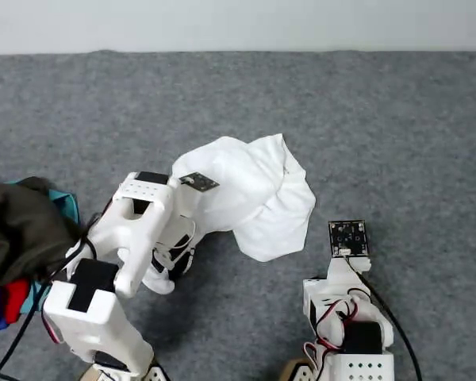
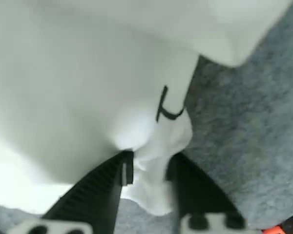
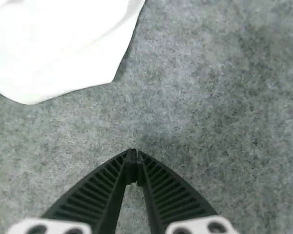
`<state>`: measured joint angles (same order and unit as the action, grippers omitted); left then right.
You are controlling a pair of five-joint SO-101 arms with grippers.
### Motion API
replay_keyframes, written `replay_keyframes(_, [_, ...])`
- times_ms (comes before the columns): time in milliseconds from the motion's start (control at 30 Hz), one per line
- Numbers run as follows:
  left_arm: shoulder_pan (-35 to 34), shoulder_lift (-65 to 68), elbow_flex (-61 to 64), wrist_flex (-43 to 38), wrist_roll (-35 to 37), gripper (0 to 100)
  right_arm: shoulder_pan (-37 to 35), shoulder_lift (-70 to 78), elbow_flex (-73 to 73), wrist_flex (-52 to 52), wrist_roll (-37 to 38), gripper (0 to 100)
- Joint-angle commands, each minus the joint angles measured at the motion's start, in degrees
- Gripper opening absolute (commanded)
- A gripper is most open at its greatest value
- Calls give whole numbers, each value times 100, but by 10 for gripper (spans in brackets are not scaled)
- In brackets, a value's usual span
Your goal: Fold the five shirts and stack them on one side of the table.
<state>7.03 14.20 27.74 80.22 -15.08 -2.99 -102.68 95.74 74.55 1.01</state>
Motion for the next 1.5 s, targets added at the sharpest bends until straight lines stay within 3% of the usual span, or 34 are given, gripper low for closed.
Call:
replay_keyframes(0, [-53,-97,-259,53,-35,12,66,-66,70,13,26,9])
replay_keyframes(367, [-44,-1670,-1446,1336,440,5,66,-66,70,13,26,9])
replay_keyframes(833, [-158,-2954,-1490,1556,440,5,75,-66,70,13,53,9])
replay_keyframes(967, [-695,-3138,-1815,1574,440,5,84,-66,-18,-22,264,9])
replay_keyframes(1133, [-1925,-3209,-2536,1653,448,5,84,-66,-686,-479,905,9])
replay_keyframes(1300, [-2479,-3200,-2686,1609,413,5,66,-4,-1178,-1200,220,9])
replay_keyframes(1467, [-2813,-3191,-2659,1380,431,5,-277,4,-1424,-1147,334,8])
